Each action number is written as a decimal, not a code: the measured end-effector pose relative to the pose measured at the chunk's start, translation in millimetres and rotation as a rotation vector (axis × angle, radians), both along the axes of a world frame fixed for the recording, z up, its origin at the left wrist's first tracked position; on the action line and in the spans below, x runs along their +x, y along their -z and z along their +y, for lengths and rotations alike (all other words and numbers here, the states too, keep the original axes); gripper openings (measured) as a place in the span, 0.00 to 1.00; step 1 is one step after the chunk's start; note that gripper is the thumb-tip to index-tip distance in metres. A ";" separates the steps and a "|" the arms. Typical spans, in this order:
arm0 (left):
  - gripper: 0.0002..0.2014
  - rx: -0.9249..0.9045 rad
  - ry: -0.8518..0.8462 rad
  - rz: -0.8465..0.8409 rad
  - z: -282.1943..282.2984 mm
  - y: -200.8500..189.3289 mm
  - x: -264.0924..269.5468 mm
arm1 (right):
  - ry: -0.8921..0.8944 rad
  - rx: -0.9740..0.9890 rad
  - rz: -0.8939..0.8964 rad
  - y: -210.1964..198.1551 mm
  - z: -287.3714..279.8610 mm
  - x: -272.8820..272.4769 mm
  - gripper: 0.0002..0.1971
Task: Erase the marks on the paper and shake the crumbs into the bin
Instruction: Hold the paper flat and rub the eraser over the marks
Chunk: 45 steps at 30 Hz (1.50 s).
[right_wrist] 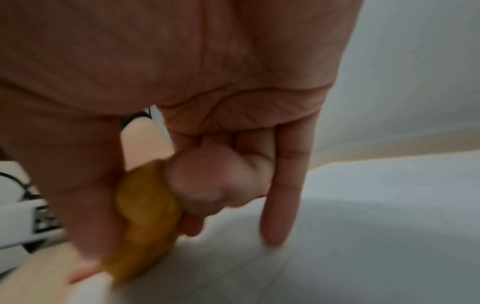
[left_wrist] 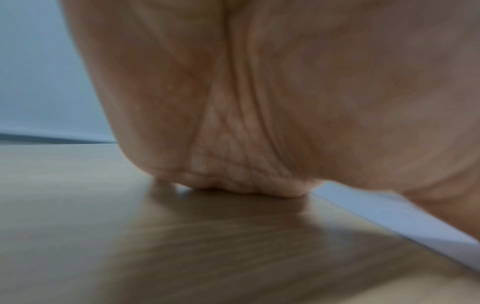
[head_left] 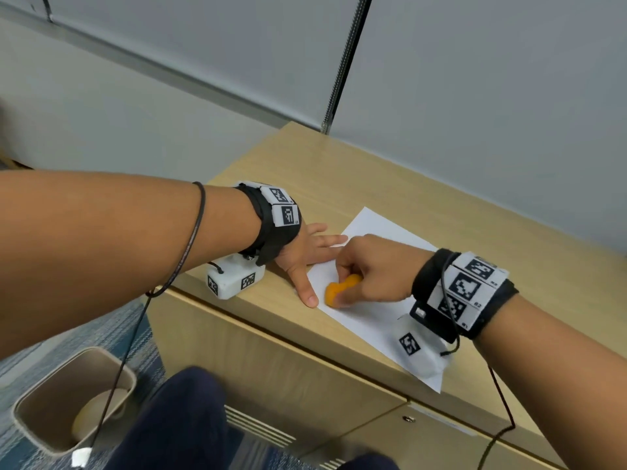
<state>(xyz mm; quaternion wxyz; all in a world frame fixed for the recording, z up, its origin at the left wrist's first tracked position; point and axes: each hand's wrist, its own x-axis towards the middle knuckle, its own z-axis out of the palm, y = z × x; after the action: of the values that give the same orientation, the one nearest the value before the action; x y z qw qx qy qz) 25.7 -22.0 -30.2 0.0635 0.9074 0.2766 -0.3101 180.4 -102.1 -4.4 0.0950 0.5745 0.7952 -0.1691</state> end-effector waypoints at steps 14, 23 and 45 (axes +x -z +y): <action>0.59 0.020 0.000 -0.027 -3.3 -0.2 1.0 | 0.180 0.166 -0.009 -0.8 0.6 16.0 0.18; 0.49 -0.081 -0.013 -0.028 -7.4 -15.7 13.0 | 0.067 0.093 -0.003 -0.4 -14.2 6.9 0.18; 0.56 0.047 0.027 0.031 -1.8 -3.3 22.4 | 0.194 0.173 -0.116 0.8 -1.7 25.6 0.21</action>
<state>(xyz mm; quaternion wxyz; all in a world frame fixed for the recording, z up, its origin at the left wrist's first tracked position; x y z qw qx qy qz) 48.1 -23.8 -26.9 0.0335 0.9074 0.2725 -0.3183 206.0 -103.9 -5.1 0.0740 0.6634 0.7408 -0.0747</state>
